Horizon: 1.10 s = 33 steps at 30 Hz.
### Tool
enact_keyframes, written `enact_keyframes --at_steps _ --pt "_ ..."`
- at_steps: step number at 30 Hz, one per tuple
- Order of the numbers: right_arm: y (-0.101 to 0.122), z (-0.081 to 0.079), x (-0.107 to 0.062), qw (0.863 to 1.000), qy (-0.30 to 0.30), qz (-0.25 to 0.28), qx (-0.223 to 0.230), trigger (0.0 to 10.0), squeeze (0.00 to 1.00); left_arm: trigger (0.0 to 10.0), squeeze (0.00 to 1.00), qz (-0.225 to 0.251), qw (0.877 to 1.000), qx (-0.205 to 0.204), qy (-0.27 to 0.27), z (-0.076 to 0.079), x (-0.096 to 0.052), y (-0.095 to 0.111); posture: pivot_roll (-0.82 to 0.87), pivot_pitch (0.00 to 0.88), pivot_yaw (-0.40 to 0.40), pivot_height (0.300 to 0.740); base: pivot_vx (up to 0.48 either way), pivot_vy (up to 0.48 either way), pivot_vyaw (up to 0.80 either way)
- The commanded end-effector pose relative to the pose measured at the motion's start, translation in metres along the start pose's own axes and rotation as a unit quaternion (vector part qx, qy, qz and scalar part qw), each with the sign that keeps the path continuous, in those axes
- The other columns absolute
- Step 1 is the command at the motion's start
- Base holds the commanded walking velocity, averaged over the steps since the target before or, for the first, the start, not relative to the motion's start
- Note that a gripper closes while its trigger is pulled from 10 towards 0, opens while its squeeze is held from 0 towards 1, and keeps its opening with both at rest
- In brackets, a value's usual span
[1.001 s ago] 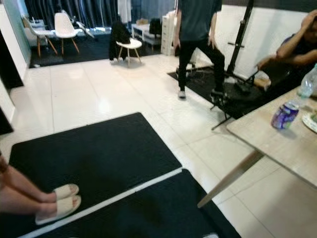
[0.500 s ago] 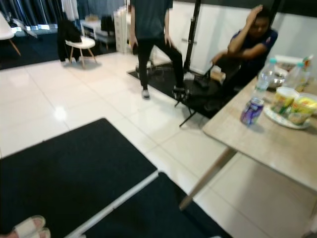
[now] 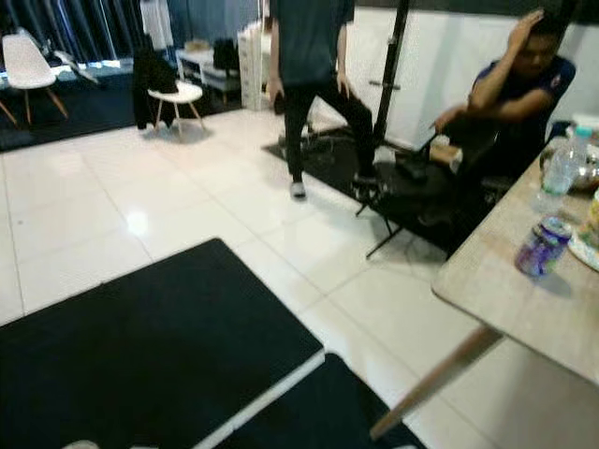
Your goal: Restocking fridge
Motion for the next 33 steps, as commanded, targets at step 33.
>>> enact_keyframes --at_steps 33 --pt "-0.0039 0.0 -0.0004 1.0 0.003 -0.007 0.001 10.0 0.0 10.0 0.0 -0.007 1.0 0.008 0.0 -0.0019 -0.0009 -0.0038 -0.07 0.0 0.002 0.734 0.287 0.0 -0.68"
Point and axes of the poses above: a point about 5 cm out from each wrist's last joint towards the gripper, its own x axis pointing out of the wrist towards the gripper, its own y axis along the axis of the wrist's last joint, z = x × y, the point moved 4 cm from there along x, pointing out of the wrist towards the gripper
